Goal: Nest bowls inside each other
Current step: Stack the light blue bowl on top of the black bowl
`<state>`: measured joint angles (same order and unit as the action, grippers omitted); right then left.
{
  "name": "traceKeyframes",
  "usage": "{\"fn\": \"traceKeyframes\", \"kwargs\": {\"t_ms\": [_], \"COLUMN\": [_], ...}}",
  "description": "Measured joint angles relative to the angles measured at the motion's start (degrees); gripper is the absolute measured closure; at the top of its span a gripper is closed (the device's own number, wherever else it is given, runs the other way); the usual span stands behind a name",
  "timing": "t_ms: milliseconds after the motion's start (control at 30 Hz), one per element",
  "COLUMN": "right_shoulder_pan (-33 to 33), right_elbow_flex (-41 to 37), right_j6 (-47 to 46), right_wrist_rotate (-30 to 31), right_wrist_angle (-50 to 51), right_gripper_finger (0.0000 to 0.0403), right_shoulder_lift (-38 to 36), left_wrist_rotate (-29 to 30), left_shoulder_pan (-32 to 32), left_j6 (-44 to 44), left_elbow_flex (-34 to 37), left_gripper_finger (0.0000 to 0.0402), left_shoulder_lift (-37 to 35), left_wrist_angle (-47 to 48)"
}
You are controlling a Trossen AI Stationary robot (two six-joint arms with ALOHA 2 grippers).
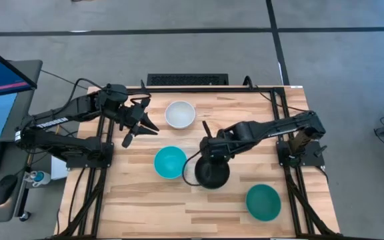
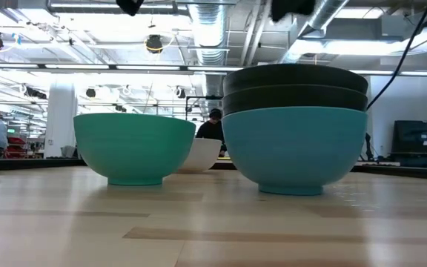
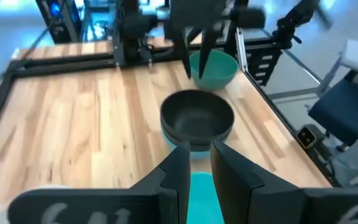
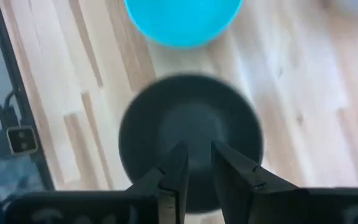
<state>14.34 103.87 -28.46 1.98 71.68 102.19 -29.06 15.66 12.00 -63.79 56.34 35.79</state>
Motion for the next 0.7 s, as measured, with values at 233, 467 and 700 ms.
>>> {"fn": "traceKeyframes", "kwargs": {"t_ms": [233, 467, 700], "right_shoulder_pan": [3.2, 5.2, 7.9], "right_elbow_flex": [5.1, 5.1, 5.0], "right_j6": [0.6, -0.9, -1.5], "right_wrist_rotate": [8.8, 12.2, 22.9], "right_wrist_angle": [-1.0, 0.0, 1.5], "right_gripper_finger": [0.0310, 0.0310, 0.0310], "right_shoulder_lift": [0.0, 0.0, 0.0], "left_wrist_rotate": [1.5, -1.0, -4.8], "left_shoulder_pan": [0.0, 0.0, -0.8], "left_j6": [-1.0, -3.1, -11.0], "left_elbow_flex": [0.2, 8.0, 18.3], "left_gripper_finger": [0.0347, 0.0347, 0.0347], "left_shoulder_lift": [0.2, 1.7, 1.8], "left_wrist_angle": [2.7, 1.4, -16.2]}}
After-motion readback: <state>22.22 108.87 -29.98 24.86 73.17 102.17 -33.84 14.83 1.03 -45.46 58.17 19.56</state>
